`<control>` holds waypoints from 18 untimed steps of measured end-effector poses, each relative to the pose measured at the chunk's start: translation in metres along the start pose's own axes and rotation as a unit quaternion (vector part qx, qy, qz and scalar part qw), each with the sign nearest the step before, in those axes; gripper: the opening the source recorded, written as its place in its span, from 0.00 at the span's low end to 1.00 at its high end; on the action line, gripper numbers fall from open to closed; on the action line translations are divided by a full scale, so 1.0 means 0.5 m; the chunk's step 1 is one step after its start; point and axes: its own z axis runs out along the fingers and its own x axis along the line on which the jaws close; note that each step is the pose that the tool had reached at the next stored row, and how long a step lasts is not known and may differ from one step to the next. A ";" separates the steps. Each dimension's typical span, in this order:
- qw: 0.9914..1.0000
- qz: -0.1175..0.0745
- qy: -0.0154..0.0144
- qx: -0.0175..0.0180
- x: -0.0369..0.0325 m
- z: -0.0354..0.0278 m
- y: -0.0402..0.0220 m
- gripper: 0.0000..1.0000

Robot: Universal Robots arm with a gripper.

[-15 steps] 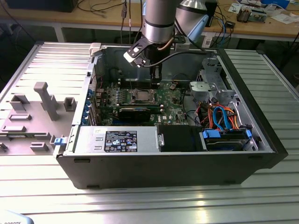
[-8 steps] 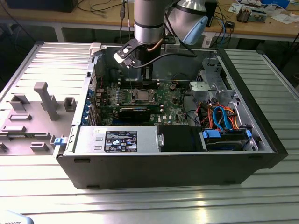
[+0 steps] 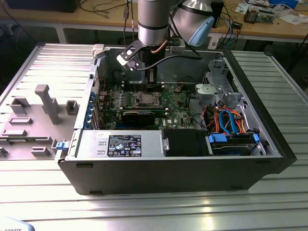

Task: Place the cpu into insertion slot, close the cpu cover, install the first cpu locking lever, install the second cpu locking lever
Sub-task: 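Close the cpu cover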

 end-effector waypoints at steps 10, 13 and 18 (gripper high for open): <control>1.000 0.000 0.000 0.000 -0.001 0.010 -0.030 0.11; 1.000 0.000 0.000 0.001 -0.004 0.025 -0.057 0.11; 1.000 -0.004 0.001 0.001 -0.006 0.044 -0.059 0.11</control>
